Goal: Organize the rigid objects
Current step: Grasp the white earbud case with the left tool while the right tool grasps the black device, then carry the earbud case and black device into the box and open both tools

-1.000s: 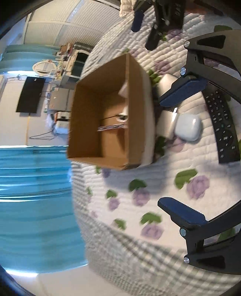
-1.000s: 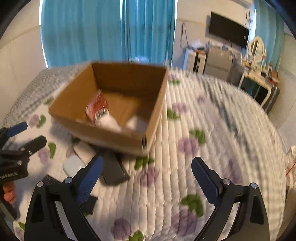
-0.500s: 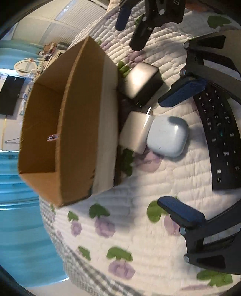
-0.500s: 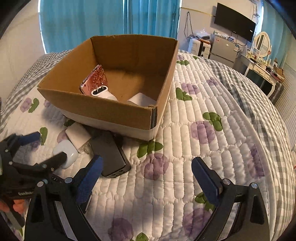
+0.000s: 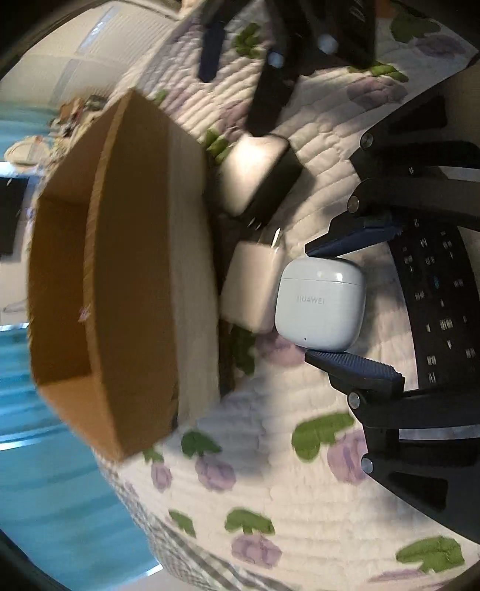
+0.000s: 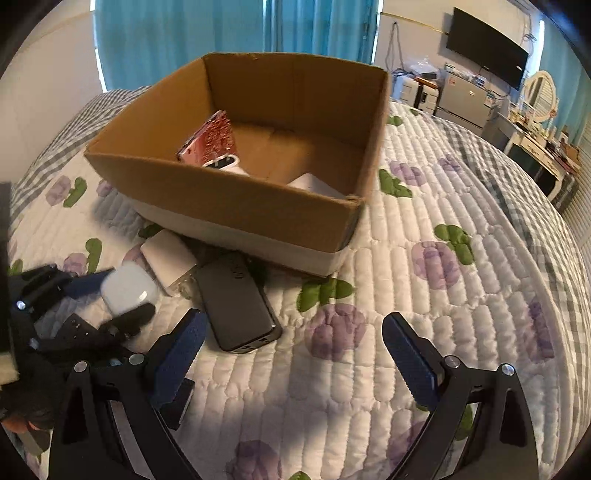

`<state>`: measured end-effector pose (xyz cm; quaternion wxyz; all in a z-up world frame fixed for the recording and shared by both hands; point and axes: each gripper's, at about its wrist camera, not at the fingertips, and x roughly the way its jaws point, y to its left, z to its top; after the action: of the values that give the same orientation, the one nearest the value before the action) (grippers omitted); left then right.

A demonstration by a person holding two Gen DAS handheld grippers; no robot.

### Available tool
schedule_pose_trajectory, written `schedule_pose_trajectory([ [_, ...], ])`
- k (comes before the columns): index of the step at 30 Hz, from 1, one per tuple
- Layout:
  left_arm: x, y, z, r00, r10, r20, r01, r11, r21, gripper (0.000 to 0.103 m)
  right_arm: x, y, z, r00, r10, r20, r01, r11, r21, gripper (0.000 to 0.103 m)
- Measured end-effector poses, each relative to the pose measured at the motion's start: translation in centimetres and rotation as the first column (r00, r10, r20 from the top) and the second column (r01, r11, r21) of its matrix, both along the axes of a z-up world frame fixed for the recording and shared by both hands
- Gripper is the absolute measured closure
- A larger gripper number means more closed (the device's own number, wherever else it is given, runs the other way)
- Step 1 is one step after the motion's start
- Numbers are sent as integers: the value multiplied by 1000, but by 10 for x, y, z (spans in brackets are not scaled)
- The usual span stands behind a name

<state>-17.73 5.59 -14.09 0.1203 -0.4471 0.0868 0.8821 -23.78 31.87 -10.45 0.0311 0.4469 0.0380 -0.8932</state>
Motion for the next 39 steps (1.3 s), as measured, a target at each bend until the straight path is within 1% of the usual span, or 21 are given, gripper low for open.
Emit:
schedule_pose_trajectory([
  [5, 4, -20, 20, 996, 84, -43, -82, 996, 45, 52, -6, -11, -9, 998, 57, 20, -57, 998, -10, 7],
  [7, 3, -26, 23, 994, 105, -37, -103, 993, 66, 52, -10, -16, -13, 997, 71, 26, -71, 997, -10, 12],
  [8, 2, -30, 21, 993, 115, -23, -113, 991, 69, 52, -14, -19, -16, 996, 80, 33, -80, 997, -10, 15],
  [10, 0, -33, 18, 991, 131, -10, -130, 989, 64, 52, -20, -22, -22, 995, 87, 45, -86, 996, -11, 17],
  [12, -2, -30, 17, 990, 141, 4, -141, 988, 63, 52, -26, -25, -28, 994, 95, 62, -94, 995, -15, 26],
  [13, -7, -29, 19, 990, 142, 7, -142, 988, 66, 52, -29, -26, -31, 992, 99, 71, -98, 995, -17, 28],
  [15, -7, -28, 20, 990, 139, 7, -139, 988, 69, 52, -32, -29, -37, 990, 106, 90, -105, 994, -11, 42],
  [18, -3, -26, 17, 992, 129, 10, -129, 990, 63, 52, -34, -32, -41, 987, 120, 105, -120, 993, -12, 52],
  [22, -6, -26, 13, 992, 128, 17, -129, 990, 59, 52, -32, -34, -41, 987, 121, 101, -121, 993, -6, 53],
  [28, 0, -30, 13, 990, 138, 23, -139, 987, 83, 51, -22, -35, -36, 989, 121, 82, -121, 993, -3, 56],
  [30, 4, -28, 12, 991, 132, 22, -133, 988, 81, 52, -14, -37, -31, 990, 128, 59, -129, 992, 2, 58],
  [34, 11, -28, 15, 991, 134, 20, -135, 986, 94, 52, -1, -44, -19, 990, 143, 13, -143, 989, 40, 61],
  [39, 20, -31, 29, 988, 156, 6, -155, 981, 114, 52, 14, -54, -5, 987, 158, -30, -156, 986, 66, 62],
])
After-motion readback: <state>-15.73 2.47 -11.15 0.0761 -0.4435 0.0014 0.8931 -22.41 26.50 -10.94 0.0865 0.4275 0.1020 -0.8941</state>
